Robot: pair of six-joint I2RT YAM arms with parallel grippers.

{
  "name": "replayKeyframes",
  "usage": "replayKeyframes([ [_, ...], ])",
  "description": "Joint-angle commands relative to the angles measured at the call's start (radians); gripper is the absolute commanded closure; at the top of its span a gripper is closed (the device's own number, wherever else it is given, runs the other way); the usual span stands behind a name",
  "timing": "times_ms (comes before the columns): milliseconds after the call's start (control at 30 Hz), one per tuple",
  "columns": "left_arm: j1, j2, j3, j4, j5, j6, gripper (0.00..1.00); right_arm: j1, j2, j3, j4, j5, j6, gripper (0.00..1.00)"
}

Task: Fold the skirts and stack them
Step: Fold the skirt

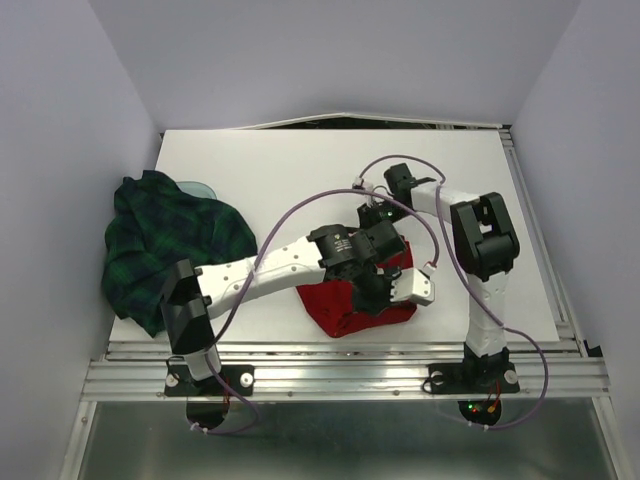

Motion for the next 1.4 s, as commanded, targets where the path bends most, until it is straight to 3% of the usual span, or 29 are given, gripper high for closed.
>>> replayKeyframes([
  [0, 0.053, 0.03, 0.169, -0.136, 0.091, 0.059, 1.0, 0.026, -0.075, -0.075, -0.078, -0.046, -0.086, 0.74],
  [200, 0.194, 0.088, 0.226, -0.139, 0.045, 0.134, 1.0, 0.055, -0.12, -0.145, -0.106, -0.075, -0.132, 0.8],
  [600, 0.319, 0.18, 0.148, 0.008, -0.023, 0.225, 0.99, 0.064, -0.148, -0.187, -0.114, -0.094, -0.146, 0.82],
  [1200, 0.329, 0.16, -0.224, 0.56, -0.273, 0.217, 0.97, 0.073, -0.108, -0.153, -0.141, -0.074, -0.168, 0.82],
  [1367, 0.329, 0.179, -0.275, 0.647, -0.316, 0.205, 0.96, 0.073, -0.097, -0.14, -0.143, -0.06, -0.16, 0.81],
])
